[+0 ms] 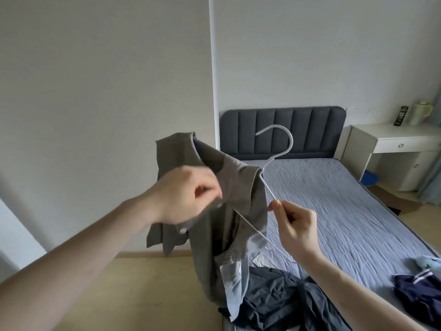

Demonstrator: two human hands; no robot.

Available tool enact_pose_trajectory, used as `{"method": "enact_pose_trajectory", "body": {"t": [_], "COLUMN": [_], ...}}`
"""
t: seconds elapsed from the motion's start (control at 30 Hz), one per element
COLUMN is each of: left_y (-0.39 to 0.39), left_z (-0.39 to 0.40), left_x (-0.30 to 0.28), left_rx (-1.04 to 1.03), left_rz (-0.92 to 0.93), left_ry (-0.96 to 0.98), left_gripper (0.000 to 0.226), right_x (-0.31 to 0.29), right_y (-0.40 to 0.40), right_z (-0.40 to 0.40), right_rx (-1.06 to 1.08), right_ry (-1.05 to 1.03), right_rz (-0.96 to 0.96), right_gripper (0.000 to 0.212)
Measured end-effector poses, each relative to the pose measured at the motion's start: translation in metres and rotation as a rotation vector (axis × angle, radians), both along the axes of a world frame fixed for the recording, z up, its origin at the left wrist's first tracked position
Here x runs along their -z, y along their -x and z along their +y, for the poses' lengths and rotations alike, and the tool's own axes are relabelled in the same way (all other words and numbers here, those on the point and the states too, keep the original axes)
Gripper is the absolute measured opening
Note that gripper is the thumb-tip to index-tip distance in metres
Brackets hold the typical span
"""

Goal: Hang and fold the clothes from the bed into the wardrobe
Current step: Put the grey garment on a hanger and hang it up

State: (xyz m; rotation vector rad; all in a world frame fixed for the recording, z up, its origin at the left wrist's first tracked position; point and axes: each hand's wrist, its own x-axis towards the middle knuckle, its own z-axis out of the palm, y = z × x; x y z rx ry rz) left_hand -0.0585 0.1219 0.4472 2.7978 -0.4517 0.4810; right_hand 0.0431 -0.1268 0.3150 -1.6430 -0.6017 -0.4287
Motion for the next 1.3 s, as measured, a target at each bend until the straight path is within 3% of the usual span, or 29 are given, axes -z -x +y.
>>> {"method": "enact_pose_trajectory", "body": {"t": [0.03,0.1,0.13,0.23,0.37,0.47,0.57,0.6,0.67,0.73,0.8,0.87,0.93,1.07,1.1,1.2,1.3], "left_y": [-0.007,-0.024,-0.032,-0.053,-0.062,-0.065,-0.069,-0.069,-0.070,-0.070,-0.070,-0.068,-0.064,-0.049,-0.045,-0.027,-0.009], "left_z": [0.006,0.022,0.028,0.038,0.040,0.041,0.047,0.051,0.056,0.058,0.056,0.054,0.054,0.071,0.077,0.100,0.117], "left_x": [-0.004,-0.014,-0.018,-0.018,-0.008,0.000,-0.003,-0.006,-0.012,-0.018,-0.023,-0.026,-0.029,-0.035,-0.036,-0.038,-0.032], "left_rx": [-0.023,-0.117,-0.136,-0.134,-0.132,-0.136,-0.138,-0.137,-0.124,-0.115,-0.100,-0.090,-0.072,-0.076,-0.087,-0.170,-0.241], "left_rz": [-0.159,-0.289,-0.256,-0.162,-0.020,-0.064,-0.142,-0.168,-0.212,-0.248,-0.261,-0.261,-0.270,-0.268,-0.266,-0.252,-0.148], "left_ry": [-0.026,-0.149,-0.182,-0.242,-0.206,-0.151,-0.074,-0.045,-0.002,0.007,0.009,0.023,0.035,0.092,0.094,0.059,-0.103], "left_gripper": [0.010,0.028,0.032,0.012,0.017,0.017,0.016,0.015,0.013,0.013,0.014,0.014,0.017,0.023,0.022,0.014,0.021], "right_x": [-0.002,-0.007,-0.008,-0.001,0.010,0.019,0.055,0.072,0.102,0.114,0.110,0.101,0.091,0.089,0.087,0.058,-0.003], "right_y": [-0.001,-0.001,-0.002,-0.006,-0.011,-0.025,-0.043,-0.044,-0.033,-0.016,-0.003,0.000,-0.004,-0.030,-0.039,-0.068,-0.094], "right_z": [0.001,0.004,0.005,0.007,-0.001,-0.016,-0.043,-0.048,-0.046,-0.025,0.007,0.039,0.060,0.067,0.059,0.030,0.007], "right_rx": [0.003,-0.003,-0.011,-0.031,-0.100,-0.188,-0.148,-0.143,-0.152,-0.238,-0.321,-0.364,-0.344,-0.200,-0.173,-0.083,0.047], "right_ry": [-0.014,-0.020,-0.011,0.040,0.080,0.039,-0.277,-0.338,-0.193,0.071,0.196,0.271,0.332,0.473,0.468,0.321,0.214], "right_rz": [-0.001,-0.026,-0.051,-0.080,0.058,0.301,0.780,0.917,1.048,1.041,0.970,0.878,0.814,0.632,0.624,0.624,0.540], "right_gripper": [0.038,0.049,0.052,0.043,0.024,0.034,0.058,0.055,0.039,0.061,0.097,0.113,0.096,0.007,0.003,0.016,0.025]}}
